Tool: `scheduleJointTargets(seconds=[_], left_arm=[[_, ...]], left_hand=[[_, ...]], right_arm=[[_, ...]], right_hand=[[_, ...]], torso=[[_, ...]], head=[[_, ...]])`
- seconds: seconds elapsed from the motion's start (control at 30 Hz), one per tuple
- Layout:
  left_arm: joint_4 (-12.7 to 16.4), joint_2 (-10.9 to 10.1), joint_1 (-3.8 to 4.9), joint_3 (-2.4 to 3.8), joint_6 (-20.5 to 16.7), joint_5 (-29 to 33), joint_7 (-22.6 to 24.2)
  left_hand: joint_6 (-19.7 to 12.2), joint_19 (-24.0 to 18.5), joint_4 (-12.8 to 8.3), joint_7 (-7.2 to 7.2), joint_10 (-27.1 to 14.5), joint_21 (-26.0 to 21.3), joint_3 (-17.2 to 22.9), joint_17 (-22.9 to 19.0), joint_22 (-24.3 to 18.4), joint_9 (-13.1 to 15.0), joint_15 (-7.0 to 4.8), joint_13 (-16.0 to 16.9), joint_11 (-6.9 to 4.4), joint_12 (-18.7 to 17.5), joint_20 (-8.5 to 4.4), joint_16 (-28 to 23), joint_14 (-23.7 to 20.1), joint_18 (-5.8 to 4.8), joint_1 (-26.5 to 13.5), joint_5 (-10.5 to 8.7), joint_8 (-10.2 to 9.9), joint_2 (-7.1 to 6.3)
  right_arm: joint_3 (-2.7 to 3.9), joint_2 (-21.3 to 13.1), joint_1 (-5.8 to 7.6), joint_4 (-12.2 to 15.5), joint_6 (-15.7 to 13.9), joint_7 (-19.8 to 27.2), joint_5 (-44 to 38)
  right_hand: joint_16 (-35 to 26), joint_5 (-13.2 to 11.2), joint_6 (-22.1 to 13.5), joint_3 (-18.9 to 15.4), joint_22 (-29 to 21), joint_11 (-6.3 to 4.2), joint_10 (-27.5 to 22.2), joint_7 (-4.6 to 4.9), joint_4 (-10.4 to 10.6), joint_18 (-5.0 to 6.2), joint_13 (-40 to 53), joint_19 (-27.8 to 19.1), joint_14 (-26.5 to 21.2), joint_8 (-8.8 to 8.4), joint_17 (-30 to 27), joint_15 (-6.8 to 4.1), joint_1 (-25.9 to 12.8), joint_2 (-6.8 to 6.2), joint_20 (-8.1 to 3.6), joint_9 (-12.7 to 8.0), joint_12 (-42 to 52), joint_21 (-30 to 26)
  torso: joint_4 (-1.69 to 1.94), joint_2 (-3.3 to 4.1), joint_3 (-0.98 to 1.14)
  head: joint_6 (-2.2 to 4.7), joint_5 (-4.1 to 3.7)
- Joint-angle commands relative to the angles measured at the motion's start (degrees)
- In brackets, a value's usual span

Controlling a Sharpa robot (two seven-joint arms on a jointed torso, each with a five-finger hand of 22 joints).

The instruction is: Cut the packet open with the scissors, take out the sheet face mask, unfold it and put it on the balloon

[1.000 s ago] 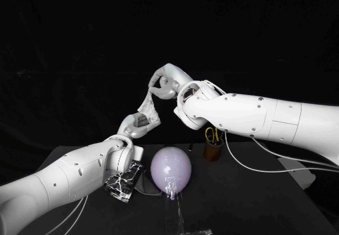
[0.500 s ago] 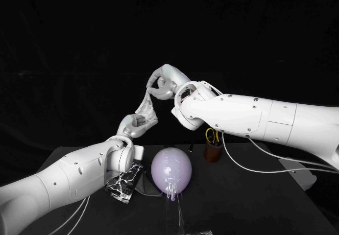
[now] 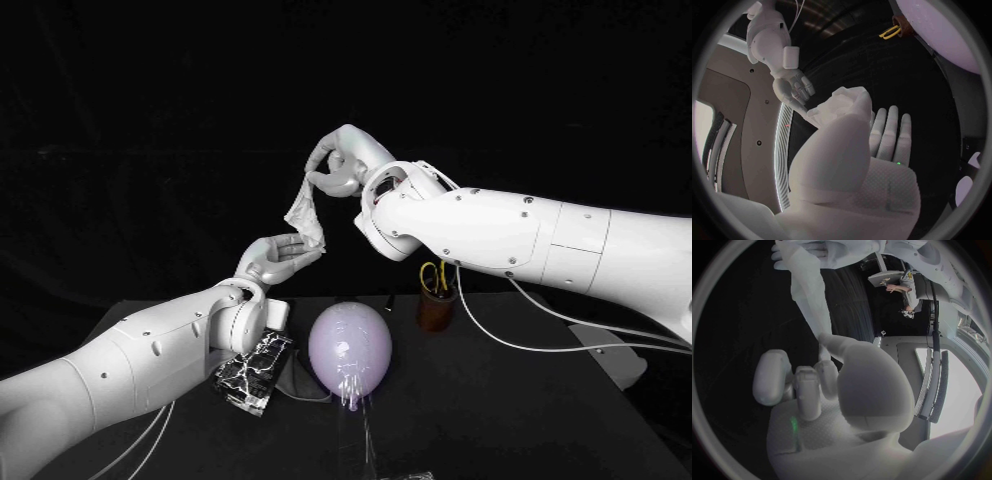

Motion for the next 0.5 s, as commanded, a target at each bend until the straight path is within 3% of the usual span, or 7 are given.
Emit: scheduleJointTargets(seconds=[0.03, 0.23, 0.5], left_arm=[[0.12, -0.31, -0.09, 0.07, 9.10, 2.27, 0.26], [0.25, -0.78, -0.25, 0.10, 14.92, 4.98, 1.27], [0.22, -0.95, -0.39, 0.25, 19.24, 8.51, 2.11]], left_hand=[[-1.05, -0.99, 0.42, 0.08, -1.08, -0.51, -0.22, -0.12, -0.24, -0.24, 0.53, -0.05, -0.53, -0.68, 0.11, -0.50, -0.43, -1.19, -1.34, 0.12, -0.20, -0.18], [0.09, -1.28, 0.19, -0.85, -1.00, -0.71, -0.16, 0.02, -0.36, 0.32, -0.35, 0.17, -2.04, -0.57, -0.14, -0.62, -0.70, -0.78, -1.62, 0.12, 0.89, -0.02], [2.59, 0.08, 0.43, -1.67, 1.86, -0.27, -0.32, 0.44, -0.19, 0.78, -1.23, 0.42, -2.71, 0.44, -0.03, -0.33, -0.14, 0.46, -2.52, 0.10, 3.08, 0.53]], right_arm=[[0.13, -0.26, 0.04, -0.06, 0.45, 0.42, -0.24], [0.17, -0.68, 0.04, -0.17, 1.07, 0.26, -0.15], [0.18, -1.14, 0.05, -0.22, 1.47, 0.08, -0.13]], right_hand=[[0.20, 0.23, 0.30, 0.11, 9.84, -0.04, 0.68, 0.07, -0.37, -0.37, 5.04, 0.42, 6.10, 0.36, 15.05, -0.25, -0.02, 0.60, -0.23, 0.55, -0.10, -0.05], [0.20, 0.23, 0.29, 0.11, 9.85, -0.04, 0.71, 0.07, -0.38, -0.38, 5.08, 0.43, 6.10, 0.36, 15.05, -0.25, -0.01, 0.60, -0.23, 0.55, -0.05, 0.00], [0.20, 0.23, 0.29, 0.11, 9.85, -0.04, 0.71, 0.07, -0.38, -0.38, 5.08, 0.43, 6.10, 0.36, 15.05, -0.25, -0.01, 0.60, -0.23, 0.55, -0.05, 0.00]], torso=[[0.02, 0.03, -0.04], [0.00, 0.06, -0.06], [-0.04, 0.04, 0.01]], head=[[0.00, -0.04], [-0.10, -0.05], [-0.27, -0.02]])
